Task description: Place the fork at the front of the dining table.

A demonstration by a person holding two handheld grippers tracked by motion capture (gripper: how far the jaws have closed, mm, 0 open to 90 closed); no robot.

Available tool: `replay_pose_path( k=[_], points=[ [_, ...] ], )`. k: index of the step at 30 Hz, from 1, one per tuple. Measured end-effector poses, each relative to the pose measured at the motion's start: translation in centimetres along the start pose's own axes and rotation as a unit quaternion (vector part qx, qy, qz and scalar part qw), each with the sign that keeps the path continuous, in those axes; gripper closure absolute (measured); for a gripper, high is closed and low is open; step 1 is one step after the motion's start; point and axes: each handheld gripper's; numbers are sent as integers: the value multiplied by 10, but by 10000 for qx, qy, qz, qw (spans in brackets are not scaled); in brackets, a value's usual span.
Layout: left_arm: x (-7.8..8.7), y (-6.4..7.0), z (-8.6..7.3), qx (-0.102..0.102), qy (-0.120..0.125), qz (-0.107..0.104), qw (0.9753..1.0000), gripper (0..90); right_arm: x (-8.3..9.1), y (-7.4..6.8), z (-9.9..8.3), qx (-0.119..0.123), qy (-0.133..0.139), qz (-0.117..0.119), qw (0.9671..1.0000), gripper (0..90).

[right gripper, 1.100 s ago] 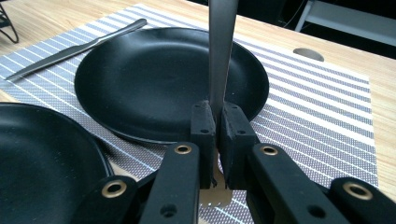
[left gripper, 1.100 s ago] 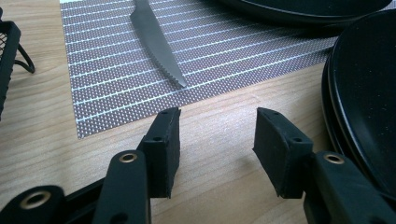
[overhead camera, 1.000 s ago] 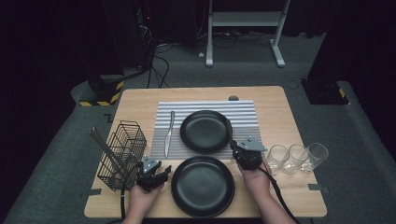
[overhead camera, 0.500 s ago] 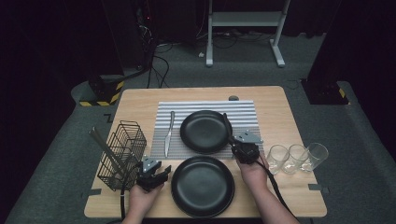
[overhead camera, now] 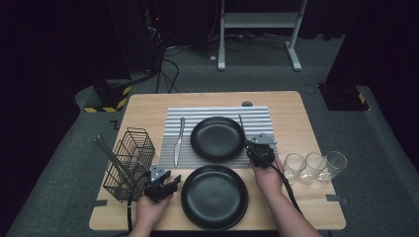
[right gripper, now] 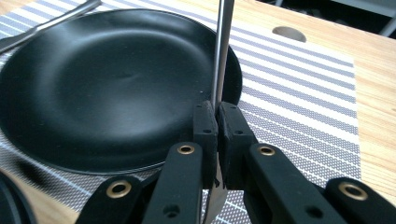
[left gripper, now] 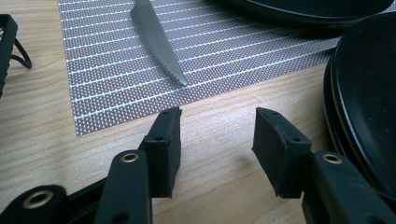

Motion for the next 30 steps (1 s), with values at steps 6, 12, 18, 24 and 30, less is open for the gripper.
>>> replay_pose_path(
  k=[6, 12, 18, 24, 30],
  points=[
    [0, 0, 0, 13, 0, -6, 10000, 518, -4, 3, 2, 17, -39, -141, 9999, 870],
    [0, 0, 0, 16, 1, -8, 10000, 520, -7, 6, 4, -10, -47, -227, 9997, 871],
    [0, 0, 0, 14, 2, -10, 10000, 520, -12, 11, 5, -99, -108, -304, 9994, 872],
    [0, 0, 0, 16, 5, -15, 10000, 521, -20, 16, 9, -142, -195, -388, 9990, 873],
    [-1, 0, 1, -3, 6, -25, 10000, 522, -27, 23, 9, -249, -270, -463, 9983, 873]
  ],
)
Point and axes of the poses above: each handheld gripper's, and its own axes: x roughly backward along the jaws, z roughly out of its top, y roughly to its right, and after that the axes turned 15 degrees about z, right-handed
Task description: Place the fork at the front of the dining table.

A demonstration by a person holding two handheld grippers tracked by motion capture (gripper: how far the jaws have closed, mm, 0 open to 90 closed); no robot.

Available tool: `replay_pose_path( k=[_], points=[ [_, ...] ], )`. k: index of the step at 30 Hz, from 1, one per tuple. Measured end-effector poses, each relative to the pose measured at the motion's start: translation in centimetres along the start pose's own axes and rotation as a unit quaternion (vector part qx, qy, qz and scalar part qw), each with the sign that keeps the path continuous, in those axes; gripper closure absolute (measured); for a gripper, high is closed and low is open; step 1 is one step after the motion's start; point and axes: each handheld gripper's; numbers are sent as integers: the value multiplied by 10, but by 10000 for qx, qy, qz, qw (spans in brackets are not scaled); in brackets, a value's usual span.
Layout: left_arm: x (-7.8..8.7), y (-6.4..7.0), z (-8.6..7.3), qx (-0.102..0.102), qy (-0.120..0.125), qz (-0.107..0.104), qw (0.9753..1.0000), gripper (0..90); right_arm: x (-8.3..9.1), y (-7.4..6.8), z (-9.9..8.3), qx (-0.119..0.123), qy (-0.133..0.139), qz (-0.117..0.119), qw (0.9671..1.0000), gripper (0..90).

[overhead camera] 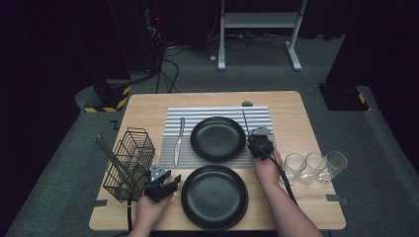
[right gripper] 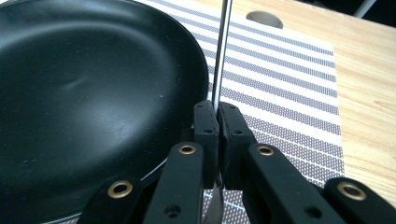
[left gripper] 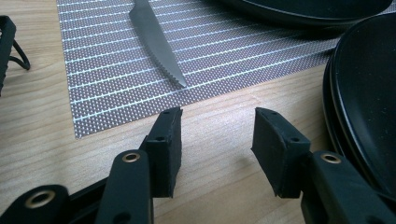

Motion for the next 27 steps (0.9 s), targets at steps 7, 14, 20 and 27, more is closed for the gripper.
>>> replay_pose_path(
  k=[7, 14, 20, 27],
  points=[
    [0, 0, 0, -19, 1, -7, 10000, 522, -8, 6, 1, -1, -133, -66, 9999, 872],
    [0, 0, 0, -40, -2, -12, 10000, 523, -14, 12, 1, -123, -222, -111, 9996, 871],
    [0, 0, 0, -38, 11, -17, 10000, 523, -19, 15, 2, -164, -328, -171, 9992, 870],
    [0, 0, 0, -36, 12, -23, 10000, 523, -24, 20, 0, -234, -435, -266, 9984, 869]
  ],
)
Point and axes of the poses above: each handheld gripper's, and its own axes: x roughly backward along the jaws, z roughly out of its top, y roughly to its right, and after that the axes turned 15 degrees about z, right-handed
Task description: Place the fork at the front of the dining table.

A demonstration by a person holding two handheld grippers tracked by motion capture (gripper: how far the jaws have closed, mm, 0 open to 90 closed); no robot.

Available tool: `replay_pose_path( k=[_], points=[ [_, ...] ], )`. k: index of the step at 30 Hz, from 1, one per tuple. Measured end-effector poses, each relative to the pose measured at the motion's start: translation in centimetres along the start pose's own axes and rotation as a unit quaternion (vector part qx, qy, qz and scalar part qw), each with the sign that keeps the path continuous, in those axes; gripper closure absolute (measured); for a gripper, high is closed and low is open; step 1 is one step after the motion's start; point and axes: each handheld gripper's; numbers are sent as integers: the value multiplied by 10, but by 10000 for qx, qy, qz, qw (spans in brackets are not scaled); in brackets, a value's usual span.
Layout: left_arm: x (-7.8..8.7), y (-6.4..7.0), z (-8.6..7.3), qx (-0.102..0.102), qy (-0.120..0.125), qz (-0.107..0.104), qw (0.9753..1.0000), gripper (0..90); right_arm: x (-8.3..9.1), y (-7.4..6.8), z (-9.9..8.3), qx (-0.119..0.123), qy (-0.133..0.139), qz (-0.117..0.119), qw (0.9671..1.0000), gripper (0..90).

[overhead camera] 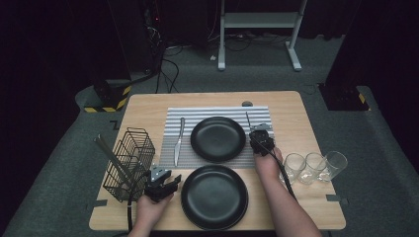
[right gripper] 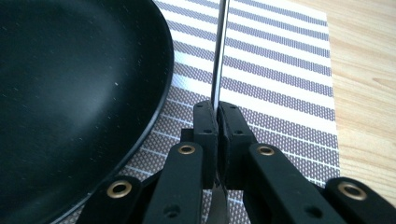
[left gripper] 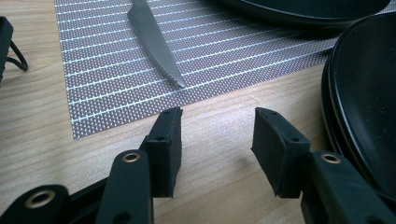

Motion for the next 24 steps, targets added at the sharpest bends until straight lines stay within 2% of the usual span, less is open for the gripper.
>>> replay_pose_path(
  k=[24],
  points=[
    [0, 0, 0, -3, -7, -2, 10000, 523, -10, 3, -5, -103, -290, -162, 9994, 866]
  ],
)
Point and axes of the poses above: each handheld gripper's, and its own axes: x roughly backward along the jaws, z roughly out of its top, y roughly to its right, and after that the axes turned 15 degrees about z, right-handed
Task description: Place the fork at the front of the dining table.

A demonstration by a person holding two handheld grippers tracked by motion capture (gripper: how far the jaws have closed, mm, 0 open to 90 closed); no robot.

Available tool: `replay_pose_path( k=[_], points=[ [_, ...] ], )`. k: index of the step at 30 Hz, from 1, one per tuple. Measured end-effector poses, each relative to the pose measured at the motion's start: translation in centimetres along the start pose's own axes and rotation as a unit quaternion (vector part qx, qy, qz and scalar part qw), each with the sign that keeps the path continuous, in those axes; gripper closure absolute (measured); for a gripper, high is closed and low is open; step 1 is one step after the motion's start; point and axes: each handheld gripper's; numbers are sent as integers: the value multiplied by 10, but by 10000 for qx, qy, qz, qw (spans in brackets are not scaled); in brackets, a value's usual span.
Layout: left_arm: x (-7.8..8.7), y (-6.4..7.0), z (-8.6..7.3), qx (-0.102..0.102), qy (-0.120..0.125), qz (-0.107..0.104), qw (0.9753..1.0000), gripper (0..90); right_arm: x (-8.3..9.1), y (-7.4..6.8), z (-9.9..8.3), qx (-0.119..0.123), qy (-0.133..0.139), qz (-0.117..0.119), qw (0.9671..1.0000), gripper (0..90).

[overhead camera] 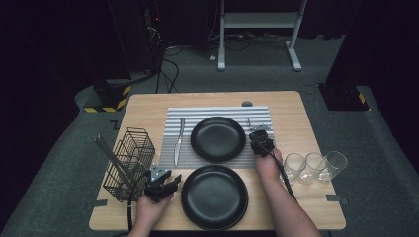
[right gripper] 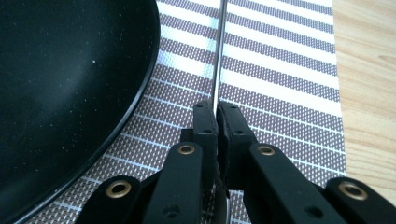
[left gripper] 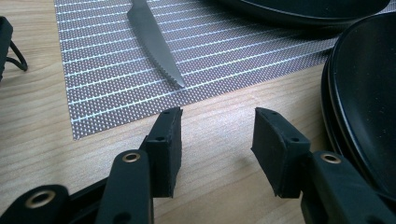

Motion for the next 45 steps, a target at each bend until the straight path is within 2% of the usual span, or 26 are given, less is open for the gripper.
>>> replay_pose_path(
  k=[13, 20, 34, 45],
  points=[
    [0, 0, 0, 0, 8, -5, 10000, 523, 0, -2, -2, -1, -6, 30, 10000, 859],
    [0, 0, 0, -26, -16, 3, 10000, 521, 8, -9, 0, 81, 167, 126, 9997, 746],
    [-1, 2, 0, -46, -84, 28, 10000, 509, 26, -13, -4, 60, 372, 257, 9990, 664],
    [-2, 4, 1, -85, -120, 61, 9999, 490, 33, -23, -12, 97, 443, 292, 9985, 578]
  ],
)
Point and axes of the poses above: each handheld gripper's, and its own axes: x roughly backward along the jaws, z roughly out of its top, y roughly to its right, and after that the axes turned 15 degrees about z, right-handed
